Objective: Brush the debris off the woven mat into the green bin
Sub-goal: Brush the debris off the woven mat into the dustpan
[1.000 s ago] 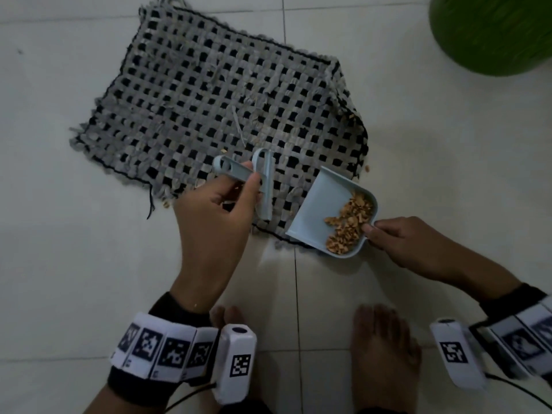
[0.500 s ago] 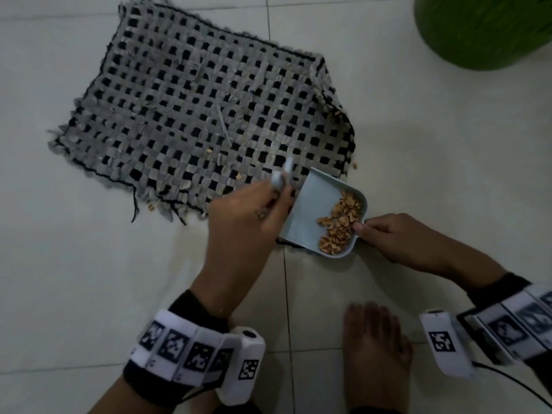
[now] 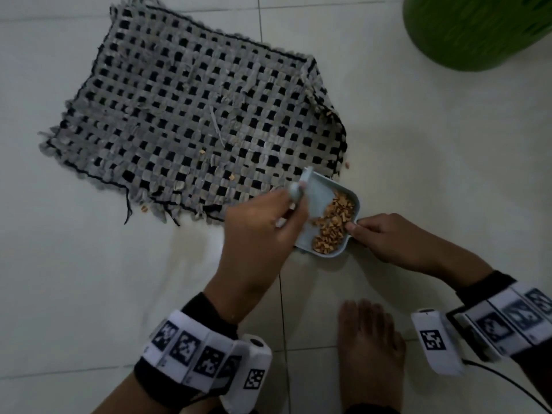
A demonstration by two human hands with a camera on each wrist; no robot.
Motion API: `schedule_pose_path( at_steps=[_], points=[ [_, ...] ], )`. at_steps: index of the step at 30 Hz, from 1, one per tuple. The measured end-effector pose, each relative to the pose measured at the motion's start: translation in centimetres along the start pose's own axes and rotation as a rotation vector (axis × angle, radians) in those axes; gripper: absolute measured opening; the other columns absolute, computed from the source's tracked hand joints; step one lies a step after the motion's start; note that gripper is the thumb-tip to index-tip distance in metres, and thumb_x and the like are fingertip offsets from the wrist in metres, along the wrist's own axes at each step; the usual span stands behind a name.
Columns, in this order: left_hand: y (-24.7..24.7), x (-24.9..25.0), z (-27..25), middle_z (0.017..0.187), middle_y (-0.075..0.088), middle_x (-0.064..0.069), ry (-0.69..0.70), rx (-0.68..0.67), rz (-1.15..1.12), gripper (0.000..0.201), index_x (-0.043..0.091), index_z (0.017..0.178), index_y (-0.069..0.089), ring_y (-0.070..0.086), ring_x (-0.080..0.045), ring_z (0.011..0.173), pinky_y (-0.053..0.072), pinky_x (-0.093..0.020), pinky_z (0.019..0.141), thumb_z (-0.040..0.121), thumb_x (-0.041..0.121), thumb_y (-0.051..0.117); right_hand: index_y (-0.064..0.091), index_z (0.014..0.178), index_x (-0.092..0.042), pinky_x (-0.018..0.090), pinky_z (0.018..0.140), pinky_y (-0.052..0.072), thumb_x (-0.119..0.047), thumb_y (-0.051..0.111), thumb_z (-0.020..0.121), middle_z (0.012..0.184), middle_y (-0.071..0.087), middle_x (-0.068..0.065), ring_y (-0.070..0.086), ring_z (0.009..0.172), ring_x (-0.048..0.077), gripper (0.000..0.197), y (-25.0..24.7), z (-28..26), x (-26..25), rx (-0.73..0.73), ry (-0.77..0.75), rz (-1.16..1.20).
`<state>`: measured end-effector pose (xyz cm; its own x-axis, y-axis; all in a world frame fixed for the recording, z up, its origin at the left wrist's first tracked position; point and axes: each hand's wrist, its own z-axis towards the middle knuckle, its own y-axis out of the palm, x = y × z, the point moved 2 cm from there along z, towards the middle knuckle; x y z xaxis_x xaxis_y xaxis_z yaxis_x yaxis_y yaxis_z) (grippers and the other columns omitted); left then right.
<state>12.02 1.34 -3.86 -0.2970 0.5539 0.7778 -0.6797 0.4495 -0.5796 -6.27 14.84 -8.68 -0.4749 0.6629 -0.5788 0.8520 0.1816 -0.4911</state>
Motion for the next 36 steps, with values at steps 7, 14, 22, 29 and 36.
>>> schedule_pose_path(
  at_steps=[7, 14, 22, 29, 36],
  points=[
    [-3.5, -3.0, 1.1, 0.064, 0.066, -0.003, -0.02, 0.118, 0.123, 0.023, 0.006, 0.085, 0.076, 0.058, -0.019, 0.051, 0.045, -0.039, 0.047, 0.1, 0.019, 0.063, 0.058, 0.049, -0.031, 0.026, 0.053, 0.033, -0.04, 0.047, 0.102, 0.045, 0.052, -0.013, 0.043, 0.042, 0.001, 0.055, 0.0, -0.2, -0.4, 0.008, 0.013, 0.075],
    [0.8, -0.7, -0.9, 0.099, 0.076, -0.007, 0.08, -0.102, 0.058, 0.023, 0.004, 0.113, 0.073, 0.071, -0.011, 0.078, 0.058, -0.021, 0.066, 0.096, 0.017, 0.064, 0.069, 0.078, -0.003, 0.025, 0.053, 0.037, -0.043, 0.043, 0.102, 0.053, 0.053, -0.003, 0.047, 0.042, 0.002, 0.054, 0.1, -0.3, -0.3, -0.008, 0.022, 0.041],
    [-6.2, -3.7, 2.3, 0.075, 0.074, 0.001, -0.27, 0.208, -0.112, 0.016, 0.017, 0.089, 0.076, 0.071, -0.019, 0.066, 0.057, -0.043, 0.056, 0.097, 0.026, 0.066, 0.06, 0.052, -0.027, 0.015, 0.042, 0.033, -0.051, 0.047, 0.088, 0.042, 0.043, -0.005, 0.04, 0.037, 0.009, 0.046, 0.6, -0.5, -1.5, 0.002, 0.028, 0.262],
    [-10.1, -7.6, 4.4, 0.066, 0.061, 0.014, -0.233, 0.229, 0.197, 0.016, 0.02, 0.094, 0.076, 0.056, -0.001, 0.057, 0.039, -0.013, 0.053, 0.099, 0.028, 0.064, 0.05, 0.058, -0.019, 0.017, 0.045, 0.032, -0.041, 0.047, 0.1, 0.043, 0.047, -0.009, 0.039, 0.039, 0.002, 0.048, 3.1, 2.1, -5.5, 0.012, -0.043, 0.244],
    [-8.6, -8.9, 4.0, 0.063, 0.044, 0.018, -0.244, 0.129, 0.336, 0.019, 0.019, 0.103, 0.072, 0.041, 0.001, 0.055, 0.026, -0.01, 0.052, 0.103, 0.027, 0.055, 0.052, 0.058, -0.016, 0.016, 0.048, 0.034, -0.039, 0.044, 0.102, 0.048, 0.053, -0.013, 0.048, 0.046, 0.002, 0.051, 5.3, 3.2, -7.2, 0.063, -0.078, 0.133]
  ],
)
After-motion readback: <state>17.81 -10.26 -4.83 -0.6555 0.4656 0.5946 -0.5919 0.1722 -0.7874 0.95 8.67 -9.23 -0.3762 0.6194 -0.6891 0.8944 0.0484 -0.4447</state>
